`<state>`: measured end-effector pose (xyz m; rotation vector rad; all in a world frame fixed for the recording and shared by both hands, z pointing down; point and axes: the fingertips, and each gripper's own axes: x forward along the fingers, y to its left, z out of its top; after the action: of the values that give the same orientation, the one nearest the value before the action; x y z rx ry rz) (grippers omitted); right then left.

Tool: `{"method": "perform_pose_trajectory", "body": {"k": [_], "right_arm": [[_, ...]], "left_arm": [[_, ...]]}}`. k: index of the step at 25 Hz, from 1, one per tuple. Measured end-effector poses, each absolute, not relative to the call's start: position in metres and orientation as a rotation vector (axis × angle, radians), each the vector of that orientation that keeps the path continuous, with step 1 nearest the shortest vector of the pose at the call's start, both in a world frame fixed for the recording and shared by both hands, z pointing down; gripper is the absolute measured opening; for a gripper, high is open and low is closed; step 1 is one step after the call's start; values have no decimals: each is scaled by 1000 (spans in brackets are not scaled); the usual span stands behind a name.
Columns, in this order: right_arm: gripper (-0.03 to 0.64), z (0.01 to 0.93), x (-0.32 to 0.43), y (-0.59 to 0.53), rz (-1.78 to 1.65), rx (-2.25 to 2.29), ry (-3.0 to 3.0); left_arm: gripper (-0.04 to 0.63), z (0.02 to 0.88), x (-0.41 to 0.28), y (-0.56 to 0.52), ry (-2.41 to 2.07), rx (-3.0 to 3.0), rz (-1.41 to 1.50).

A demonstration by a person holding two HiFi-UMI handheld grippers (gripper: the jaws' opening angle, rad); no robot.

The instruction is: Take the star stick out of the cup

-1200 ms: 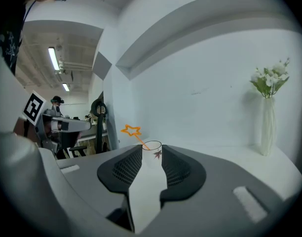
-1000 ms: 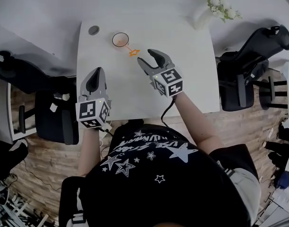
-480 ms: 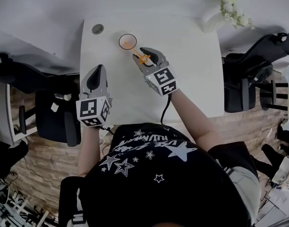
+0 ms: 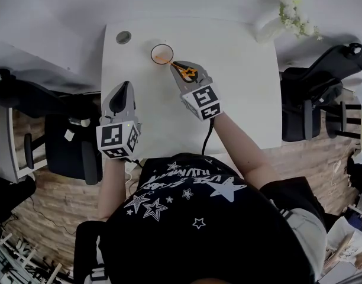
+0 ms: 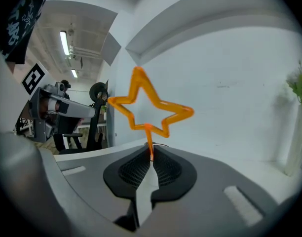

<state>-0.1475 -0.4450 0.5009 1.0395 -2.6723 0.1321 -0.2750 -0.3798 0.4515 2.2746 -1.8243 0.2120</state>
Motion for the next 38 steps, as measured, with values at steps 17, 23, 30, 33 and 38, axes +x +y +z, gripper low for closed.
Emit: {"method": "perform_pose_trajectory", "body": {"k": [17,23,30,33,38], "right_arm": [[34,457,-120,-427,47,1080,-2727],[34,427,-103,-402,17,1098,-2773],[34,409,-74,-357,-17,1107,-2790],[34,403,-57,-340,-33,1129,-2788],[34,400,-27,-314,-6,1175,-2805]], "left_arm": [[3,431,-251,-353,-1858,2302,197],[3,422,-234,-327,-1879,2310,189],[3,412,-211,-286,-1892,2327,169],[3,409,-198,-270,-1891,2339,163],[3,407,-176,-243,-1882,2357,165]]}}
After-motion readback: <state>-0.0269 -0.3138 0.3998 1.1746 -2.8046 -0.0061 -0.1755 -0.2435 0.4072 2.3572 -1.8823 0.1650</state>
